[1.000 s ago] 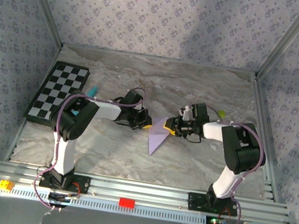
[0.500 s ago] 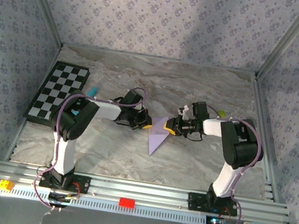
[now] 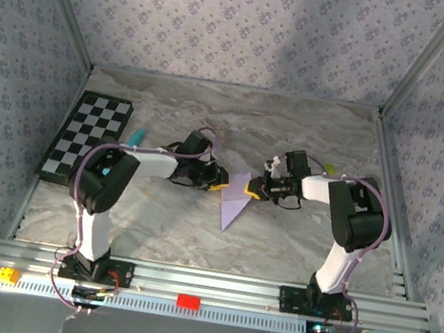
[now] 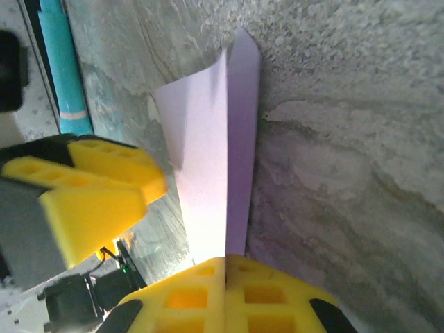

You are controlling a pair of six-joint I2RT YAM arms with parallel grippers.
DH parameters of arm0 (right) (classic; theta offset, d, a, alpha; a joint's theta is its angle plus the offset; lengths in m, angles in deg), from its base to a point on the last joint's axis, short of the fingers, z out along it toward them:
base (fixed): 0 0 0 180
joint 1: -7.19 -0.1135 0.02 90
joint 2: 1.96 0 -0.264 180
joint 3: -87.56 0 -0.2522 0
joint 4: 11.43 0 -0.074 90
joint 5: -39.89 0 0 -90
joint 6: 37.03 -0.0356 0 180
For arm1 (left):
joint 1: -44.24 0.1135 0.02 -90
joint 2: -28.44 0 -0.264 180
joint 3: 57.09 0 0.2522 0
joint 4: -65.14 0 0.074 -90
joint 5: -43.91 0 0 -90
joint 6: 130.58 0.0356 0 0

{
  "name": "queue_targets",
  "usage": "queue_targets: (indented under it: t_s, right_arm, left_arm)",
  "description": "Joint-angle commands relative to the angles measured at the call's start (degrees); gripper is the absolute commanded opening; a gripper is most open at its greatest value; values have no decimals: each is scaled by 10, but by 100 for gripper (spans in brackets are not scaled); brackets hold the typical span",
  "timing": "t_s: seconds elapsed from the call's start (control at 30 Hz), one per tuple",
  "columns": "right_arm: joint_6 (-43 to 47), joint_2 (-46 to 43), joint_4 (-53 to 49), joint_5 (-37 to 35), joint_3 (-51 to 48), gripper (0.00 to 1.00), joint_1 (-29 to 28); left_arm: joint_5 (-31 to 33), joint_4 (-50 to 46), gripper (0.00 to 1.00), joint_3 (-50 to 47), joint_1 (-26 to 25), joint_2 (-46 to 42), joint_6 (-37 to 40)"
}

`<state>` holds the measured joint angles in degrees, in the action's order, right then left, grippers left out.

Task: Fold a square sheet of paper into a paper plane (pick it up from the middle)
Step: Fold the wing for the fifth time at the center of the table.

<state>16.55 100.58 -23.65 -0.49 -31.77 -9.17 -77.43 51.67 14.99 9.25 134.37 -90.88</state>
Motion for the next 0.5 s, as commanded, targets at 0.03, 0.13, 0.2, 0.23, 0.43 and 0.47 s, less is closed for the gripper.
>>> queue_targets:
  t_s: [0.03,0.13,0.2,0.23,0.43,0.47]
  right_arm:
    - [-100,-60,63,-55,-42,1,4]
    - [-180,-90,116,-105,-85,0,1]
    - [-231,-113,145,-145,-113,0,-6]
    - [-248,-122,148,-164,-121,0,-10]
    - [-339,-170,139,-258,-151,0,-49]
    - [-349,-174,139,-265,-153,0,-56]
  left_arm:
    - [34,-43,35,6,-4,-65,57]
    - [51,-42,35,-6,-9,-93,69]
    - [63,-40,33,-17,-15,-105,75]
    - [67,-37,32,-23,-19,-110,78]
    - [118,-39,31,-52,-65,-135,121]
    - [134,-45,31,-54,-77,-139,132]
